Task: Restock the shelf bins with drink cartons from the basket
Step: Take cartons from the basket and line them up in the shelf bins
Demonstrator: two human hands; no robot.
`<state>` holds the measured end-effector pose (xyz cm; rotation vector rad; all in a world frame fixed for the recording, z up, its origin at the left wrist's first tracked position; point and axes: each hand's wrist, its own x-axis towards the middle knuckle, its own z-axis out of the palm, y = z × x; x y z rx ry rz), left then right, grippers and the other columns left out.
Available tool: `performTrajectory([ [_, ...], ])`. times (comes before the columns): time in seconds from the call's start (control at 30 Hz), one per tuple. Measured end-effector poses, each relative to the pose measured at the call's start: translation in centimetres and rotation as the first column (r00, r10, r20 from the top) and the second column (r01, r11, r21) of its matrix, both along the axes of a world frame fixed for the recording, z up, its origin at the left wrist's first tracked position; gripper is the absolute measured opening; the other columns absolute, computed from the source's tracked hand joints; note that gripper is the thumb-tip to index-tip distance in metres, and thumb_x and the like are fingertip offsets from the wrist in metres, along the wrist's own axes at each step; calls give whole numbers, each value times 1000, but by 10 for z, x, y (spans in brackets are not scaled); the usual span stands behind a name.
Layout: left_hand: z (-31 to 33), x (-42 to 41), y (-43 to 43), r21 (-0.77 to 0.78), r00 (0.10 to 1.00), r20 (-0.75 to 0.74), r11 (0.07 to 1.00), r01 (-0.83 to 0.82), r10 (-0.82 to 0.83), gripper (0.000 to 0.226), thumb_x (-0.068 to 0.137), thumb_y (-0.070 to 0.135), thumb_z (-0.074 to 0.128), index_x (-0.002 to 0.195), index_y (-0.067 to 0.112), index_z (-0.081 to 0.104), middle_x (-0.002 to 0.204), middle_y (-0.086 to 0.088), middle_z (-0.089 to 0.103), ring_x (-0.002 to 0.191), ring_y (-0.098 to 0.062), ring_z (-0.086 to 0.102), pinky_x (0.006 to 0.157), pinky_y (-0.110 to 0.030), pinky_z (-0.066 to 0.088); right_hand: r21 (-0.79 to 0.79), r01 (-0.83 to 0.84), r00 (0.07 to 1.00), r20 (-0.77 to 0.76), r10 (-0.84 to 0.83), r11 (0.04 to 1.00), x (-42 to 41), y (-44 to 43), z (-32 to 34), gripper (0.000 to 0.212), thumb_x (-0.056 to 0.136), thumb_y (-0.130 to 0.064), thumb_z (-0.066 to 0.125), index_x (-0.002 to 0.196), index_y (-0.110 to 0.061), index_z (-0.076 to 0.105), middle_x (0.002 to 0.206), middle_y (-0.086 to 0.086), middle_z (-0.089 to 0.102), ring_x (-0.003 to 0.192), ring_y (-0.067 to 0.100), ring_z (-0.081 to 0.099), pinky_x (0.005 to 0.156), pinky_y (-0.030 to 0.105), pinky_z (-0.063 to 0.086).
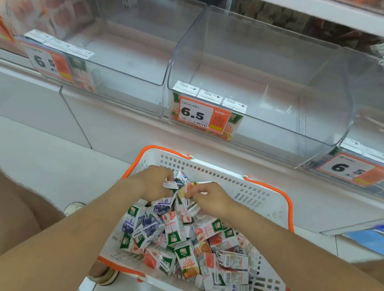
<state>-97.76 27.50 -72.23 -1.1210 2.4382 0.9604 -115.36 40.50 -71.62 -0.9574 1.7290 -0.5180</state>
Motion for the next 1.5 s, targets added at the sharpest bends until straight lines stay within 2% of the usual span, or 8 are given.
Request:
performTrajectory([
  [0.17, 55, -12, 7, 75, 993, -121, 997, 4, 5, 46, 98, 39, 71, 141, 30, 57, 150, -5, 50, 127, -23, 58, 103, -38, 51, -29, 147, 962, 236, -136, 989, -16, 16, 68, 36, 84, 7, 71, 111, -15, 77, 117, 5, 65, 68, 11, 62, 66, 26, 52],
  [0.33, 107, -13, 16, 61, 962, -272, 997, 38, -20, 35, 94, 38, 76, 128, 35, 67, 134, 9, 60, 126, -12, 57, 107, -40, 50, -231, -37, 999, -46, 28, 972, -21, 33, 118, 46, 79, 9, 81, 113, -21, 74, 75, -15, 67, 57, 8, 58, 58, 23, 51],
  [0.53, 158, -7, 19, 13, 889, -457, 1000, 14, -6, 22, 98, 30, 73, 119, 35, 69, 119, 15, 69, 106, -8, 67, 96, -41, 56, -403, -306, 804, -594, 8, 863, -31, 37, 179, 23, 91, -51, 73, 82, -30, 70, 51, -6, 60, 50, 8, 57, 53, 24, 39],
  [0.63, 173, -8, 19, 55, 811, -572, 992, -114, 125, 23, 94, 39, 77, 114, 32, 68, 113, 7, 69, 100, -22, 70, 92, -49, 58, -511, -206, 796, -584, -161, 834, -40, 32, 201, 41, 90, -58, 70, 72, -21, 71, 55, 0, 56, 52, 13, 47, 50, 25, 32],
  [0.8, 185, -24, 22, 62, 677, -699, 963, -260, 228, 19, 96, 43, 71, 111, 32, 67, 107, 2, 73, 94, -23, 71, 84, -44, 57, -643, -128, 788, -528, -316, 755, -56, 28, 235, 36, 97, -51, 65, 84, -18, 71, 71, -4, 70, 67, 16, 68, 70, 35, 54],
  [1.0, 193, -47, 27, 118, 594, -743, 934, -338, 309, 10, 103, 33, 65, 112, 34, 67, 103, 2, 75, 91, -18, 73, 88, -47, 60, -716, -227, 668, -608, -429, 661, -88, 9, 246, 26, 102, -29, 61, 124, -16, 61, 108, 5, 68, 100, 28, 60, 82, 37, 44],
  [1.13, 195, -58, 27, 124, 526, -777, 904, -409, 344, 8, 99, 38, 69, 107, 37, 69, 103, -3, 75, 94, -25, 74, 88, -53, 60, -450, -276, 535, -806, -254, 849, -100, -10, 228, 25, 99, -25, 63, 117, -7, 63, 107, 19, 68, 101, 43, 61, 83, 45, 50],
  [1.5, 193, -69, 41, 166, 444, -804, 867, -470, 395, 35, 98, 27, 73, 130, 18, 60, 117, 0, 66, 95, -11, 69, 72, -20, 56, -221, -331, 728, -678, 100, 917, -101, -19, 219, 37, 107, -23, 43, 81, -2, 59, 80, 21, 64, 81, 41, 59, 72, 45, 48],
])
